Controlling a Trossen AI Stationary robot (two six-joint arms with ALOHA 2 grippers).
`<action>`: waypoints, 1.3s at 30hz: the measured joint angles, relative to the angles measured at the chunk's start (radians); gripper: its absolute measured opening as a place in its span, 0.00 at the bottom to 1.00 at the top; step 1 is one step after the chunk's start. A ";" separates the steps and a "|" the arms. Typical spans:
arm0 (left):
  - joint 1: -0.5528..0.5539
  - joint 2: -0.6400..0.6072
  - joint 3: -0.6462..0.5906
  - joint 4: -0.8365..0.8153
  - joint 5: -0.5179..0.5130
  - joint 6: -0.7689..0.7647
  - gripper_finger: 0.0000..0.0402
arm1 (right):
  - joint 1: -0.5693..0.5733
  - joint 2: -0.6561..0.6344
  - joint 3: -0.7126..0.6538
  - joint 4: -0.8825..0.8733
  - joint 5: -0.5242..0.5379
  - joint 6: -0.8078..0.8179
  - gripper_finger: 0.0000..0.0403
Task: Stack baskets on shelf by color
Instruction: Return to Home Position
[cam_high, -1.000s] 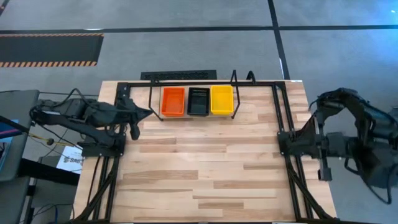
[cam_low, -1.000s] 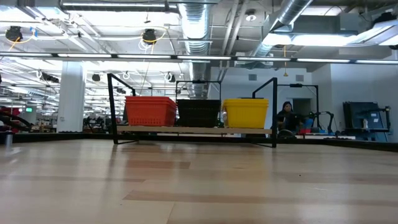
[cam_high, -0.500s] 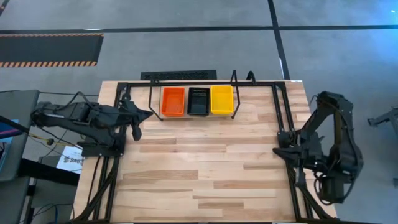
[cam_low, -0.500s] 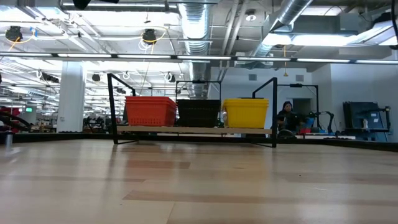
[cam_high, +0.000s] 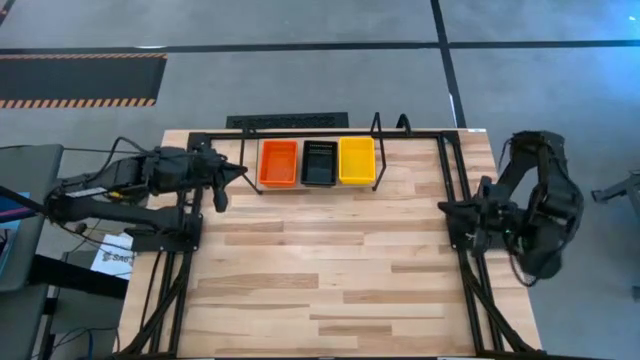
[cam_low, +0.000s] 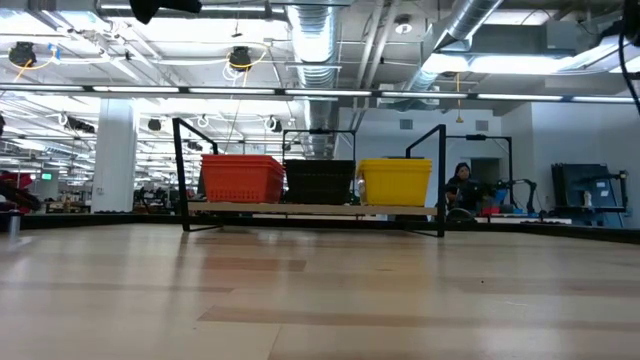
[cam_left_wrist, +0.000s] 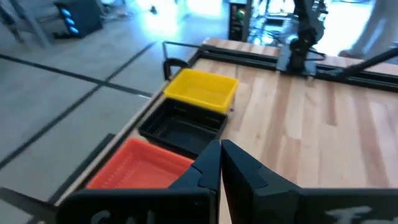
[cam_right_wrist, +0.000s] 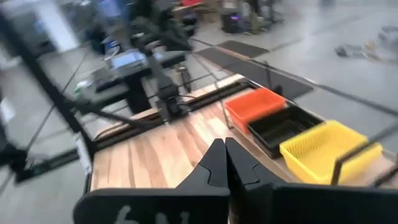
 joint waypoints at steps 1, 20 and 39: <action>0.021 0.000 0.000 -0.002 0.040 0.004 0.00 | 0.010 -0.014 0.000 0.043 -0.001 -0.088 0.00; 0.322 0.077 0.000 0.040 0.397 0.134 0.00 | 0.099 -0.097 -0.153 0.426 -0.016 -0.283 0.00; 0.382 0.086 0.000 0.078 0.430 0.105 0.00 | 0.020 -0.141 -0.296 1.419 -0.450 -1.041 0.10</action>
